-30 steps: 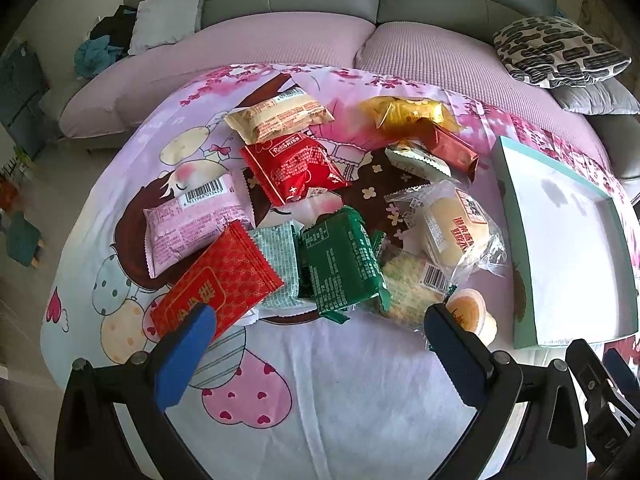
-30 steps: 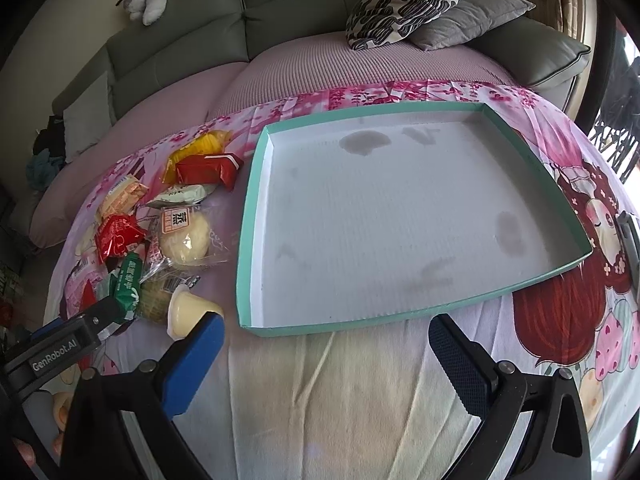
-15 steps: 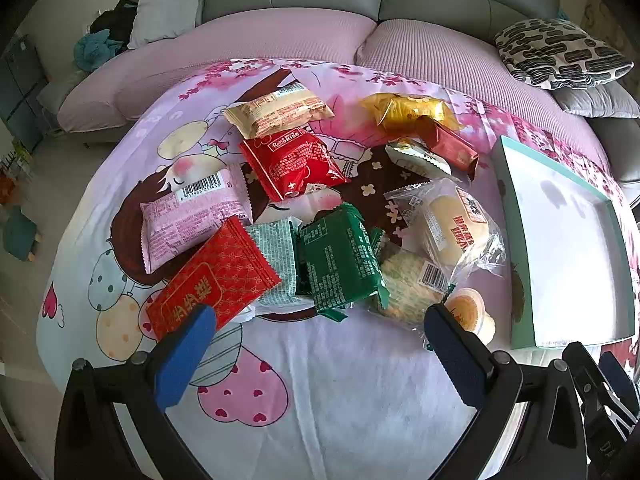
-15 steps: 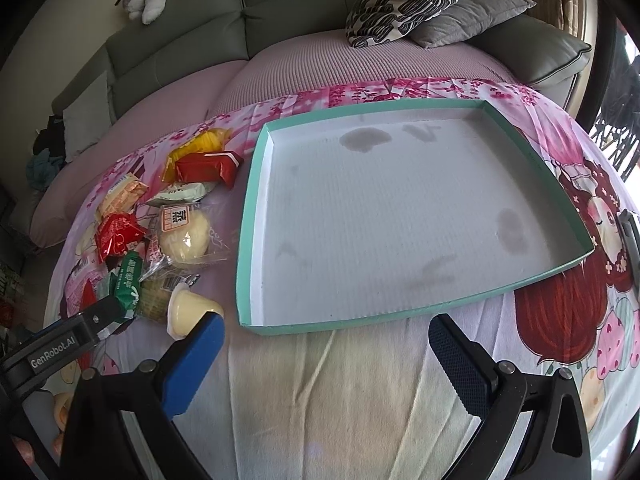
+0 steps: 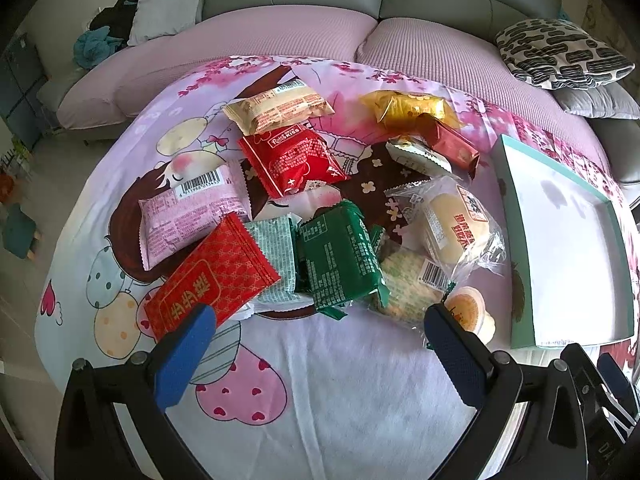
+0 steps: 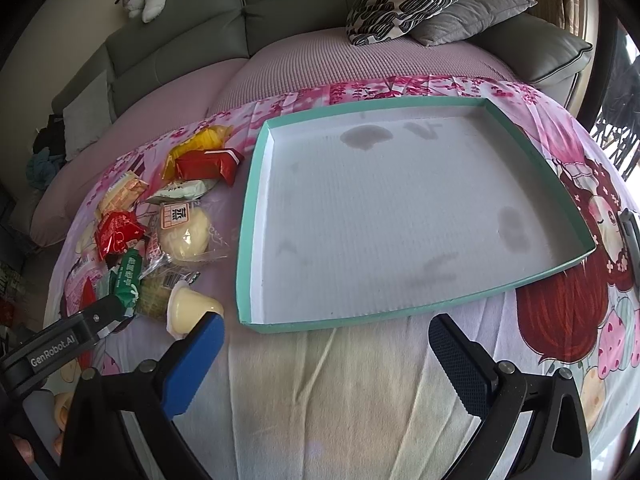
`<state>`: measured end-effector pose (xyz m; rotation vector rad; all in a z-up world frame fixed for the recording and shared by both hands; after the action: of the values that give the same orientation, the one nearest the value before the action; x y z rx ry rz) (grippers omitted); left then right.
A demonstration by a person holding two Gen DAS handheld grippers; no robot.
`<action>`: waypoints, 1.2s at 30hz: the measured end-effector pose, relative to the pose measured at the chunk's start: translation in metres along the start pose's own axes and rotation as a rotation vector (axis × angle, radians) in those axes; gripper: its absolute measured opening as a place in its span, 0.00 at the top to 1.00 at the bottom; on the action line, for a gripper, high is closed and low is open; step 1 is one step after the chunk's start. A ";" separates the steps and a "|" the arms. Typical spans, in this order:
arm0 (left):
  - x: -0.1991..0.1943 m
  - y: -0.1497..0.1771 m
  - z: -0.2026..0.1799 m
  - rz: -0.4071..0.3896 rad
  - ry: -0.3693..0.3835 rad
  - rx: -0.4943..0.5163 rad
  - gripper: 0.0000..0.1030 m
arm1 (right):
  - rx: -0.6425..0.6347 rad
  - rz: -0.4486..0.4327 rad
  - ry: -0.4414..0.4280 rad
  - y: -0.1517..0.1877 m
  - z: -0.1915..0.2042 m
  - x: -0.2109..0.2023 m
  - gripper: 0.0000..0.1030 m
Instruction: Organize snacks
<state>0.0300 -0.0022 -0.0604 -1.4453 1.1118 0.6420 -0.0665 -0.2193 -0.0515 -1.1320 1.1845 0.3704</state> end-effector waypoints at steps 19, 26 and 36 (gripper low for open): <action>0.001 0.001 0.001 0.007 0.003 -0.005 0.00 | -0.001 0.003 0.001 0.000 0.001 0.000 0.00; 0.002 0.001 0.000 0.002 0.007 -0.011 0.00 | -0.001 0.003 -0.001 0.001 0.002 0.001 0.00; -0.031 -0.011 0.060 -0.135 -0.087 -0.243 0.00 | -0.107 -0.076 -0.168 0.002 0.049 -0.022 0.00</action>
<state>0.0396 0.0624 -0.0411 -1.6678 0.8825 0.7562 -0.0506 -0.1702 -0.0366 -1.2104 0.9808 0.4652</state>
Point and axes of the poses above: each gripper's, at about its wrist camera, not at the fingertips, and x roughly the way its jaws point, z to its left, y to its underside, the point moved 5 cm from there along x, roughly the way its jaws point, and after that the axes turned 14 degrees about y, right-handed, at the moved point
